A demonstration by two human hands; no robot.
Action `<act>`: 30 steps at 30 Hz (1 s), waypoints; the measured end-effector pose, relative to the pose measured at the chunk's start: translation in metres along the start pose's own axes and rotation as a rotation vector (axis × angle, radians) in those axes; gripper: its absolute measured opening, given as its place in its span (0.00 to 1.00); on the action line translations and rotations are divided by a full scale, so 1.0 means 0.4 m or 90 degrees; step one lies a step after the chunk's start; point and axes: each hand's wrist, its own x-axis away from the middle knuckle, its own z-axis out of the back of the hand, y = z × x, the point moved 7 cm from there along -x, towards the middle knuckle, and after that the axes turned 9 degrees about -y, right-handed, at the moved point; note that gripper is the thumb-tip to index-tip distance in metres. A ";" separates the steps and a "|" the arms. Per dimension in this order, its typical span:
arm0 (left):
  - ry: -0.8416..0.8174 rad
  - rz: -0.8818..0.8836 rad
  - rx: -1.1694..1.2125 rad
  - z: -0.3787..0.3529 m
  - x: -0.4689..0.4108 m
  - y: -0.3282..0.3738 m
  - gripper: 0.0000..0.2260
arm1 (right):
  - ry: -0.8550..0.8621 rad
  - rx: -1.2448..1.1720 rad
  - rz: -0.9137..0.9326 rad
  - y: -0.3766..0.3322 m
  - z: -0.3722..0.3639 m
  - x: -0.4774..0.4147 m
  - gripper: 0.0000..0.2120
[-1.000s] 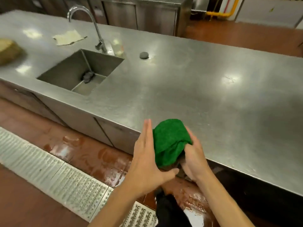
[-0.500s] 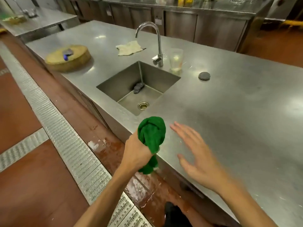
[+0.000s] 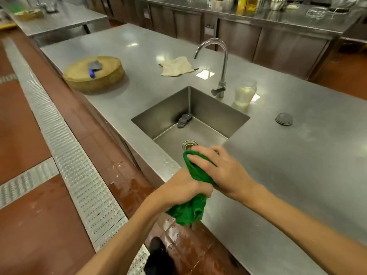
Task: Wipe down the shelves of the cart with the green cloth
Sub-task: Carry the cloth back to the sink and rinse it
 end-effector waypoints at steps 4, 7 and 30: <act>0.075 0.041 0.101 0.168 -0.047 -0.028 0.08 | -0.023 0.106 -0.051 0.077 -0.038 -0.180 0.19; 0.159 0.089 0.285 0.298 -0.065 -0.090 0.26 | -0.024 0.159 -0.158 0.131 -0.049 -0.286 0.18; 0.269 -0.084 0.351 0.668 -0.602 0.071 0.10 | -0.130 -0.162 -0.762 0.506 -0.234 -0.528 0.09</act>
